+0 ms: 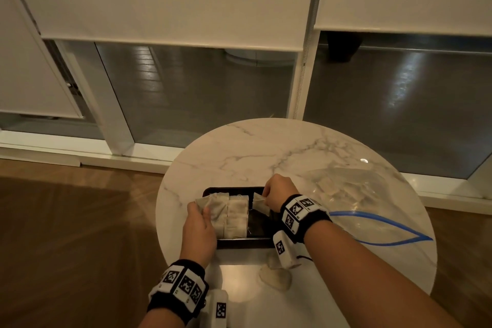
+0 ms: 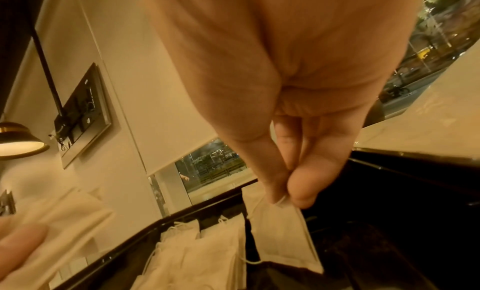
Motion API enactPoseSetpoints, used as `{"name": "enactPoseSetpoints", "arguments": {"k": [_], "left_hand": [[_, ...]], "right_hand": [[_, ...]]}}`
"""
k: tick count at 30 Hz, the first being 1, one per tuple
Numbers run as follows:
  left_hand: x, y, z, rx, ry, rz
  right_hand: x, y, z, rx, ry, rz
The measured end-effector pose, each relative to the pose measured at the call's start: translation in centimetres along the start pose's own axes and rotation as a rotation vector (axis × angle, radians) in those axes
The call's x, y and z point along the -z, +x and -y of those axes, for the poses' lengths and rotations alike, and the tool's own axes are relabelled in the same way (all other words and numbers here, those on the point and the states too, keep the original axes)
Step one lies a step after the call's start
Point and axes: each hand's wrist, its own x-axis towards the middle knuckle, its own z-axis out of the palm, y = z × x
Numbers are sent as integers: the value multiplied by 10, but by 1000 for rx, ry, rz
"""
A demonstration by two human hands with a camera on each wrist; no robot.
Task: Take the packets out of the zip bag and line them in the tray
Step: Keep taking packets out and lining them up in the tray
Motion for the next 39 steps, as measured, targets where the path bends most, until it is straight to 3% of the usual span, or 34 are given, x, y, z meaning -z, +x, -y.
{"name": "enactPoseSetpoints", "arguments": {"k": [5,14,27,33,39], "left_hand": [[4,0,-5,-15,48,29],[7,1,-7,-23,58,73],[9,1,-7,-19,58,82],[9,0,-9,-22,63,90],[10,0,-10,-14,55,106]], "right_hand": [[-3,11,6,-27,-56,49],[-9,22,8,-21,-90,-5],[4,7,4,-61,79,-96],[-5,10,-3,-183,103,30],[-20,12,-6,-154,150,103]]}}
